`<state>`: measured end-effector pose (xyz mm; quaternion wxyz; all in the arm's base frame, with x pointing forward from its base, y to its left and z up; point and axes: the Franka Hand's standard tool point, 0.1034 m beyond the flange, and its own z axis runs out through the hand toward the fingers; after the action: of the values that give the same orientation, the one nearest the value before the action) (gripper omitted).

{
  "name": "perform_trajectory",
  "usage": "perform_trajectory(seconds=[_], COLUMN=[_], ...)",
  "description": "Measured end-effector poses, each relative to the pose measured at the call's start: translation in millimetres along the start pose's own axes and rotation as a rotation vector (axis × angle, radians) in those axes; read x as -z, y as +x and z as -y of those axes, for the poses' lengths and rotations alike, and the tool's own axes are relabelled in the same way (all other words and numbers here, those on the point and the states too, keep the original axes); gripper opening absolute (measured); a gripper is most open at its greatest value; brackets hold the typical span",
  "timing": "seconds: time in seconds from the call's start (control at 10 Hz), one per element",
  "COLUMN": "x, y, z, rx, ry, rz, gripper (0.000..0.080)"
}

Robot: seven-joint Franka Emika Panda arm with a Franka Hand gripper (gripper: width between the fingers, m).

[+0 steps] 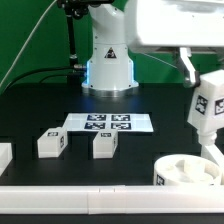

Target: Assemble stool

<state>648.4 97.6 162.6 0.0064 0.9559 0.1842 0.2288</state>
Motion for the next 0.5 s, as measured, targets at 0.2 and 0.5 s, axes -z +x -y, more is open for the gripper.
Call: perform_trajectory(seconds=[0.2,0.5], x=[-8.8,-9.0], y=[-10.5,-9.6], z=[-6.5,-3.3], rx=[0.058,0.062], ry=[-0.020,-0.016], rz=[-0.013,-0.012], gripper=[0.0324,0.0324])
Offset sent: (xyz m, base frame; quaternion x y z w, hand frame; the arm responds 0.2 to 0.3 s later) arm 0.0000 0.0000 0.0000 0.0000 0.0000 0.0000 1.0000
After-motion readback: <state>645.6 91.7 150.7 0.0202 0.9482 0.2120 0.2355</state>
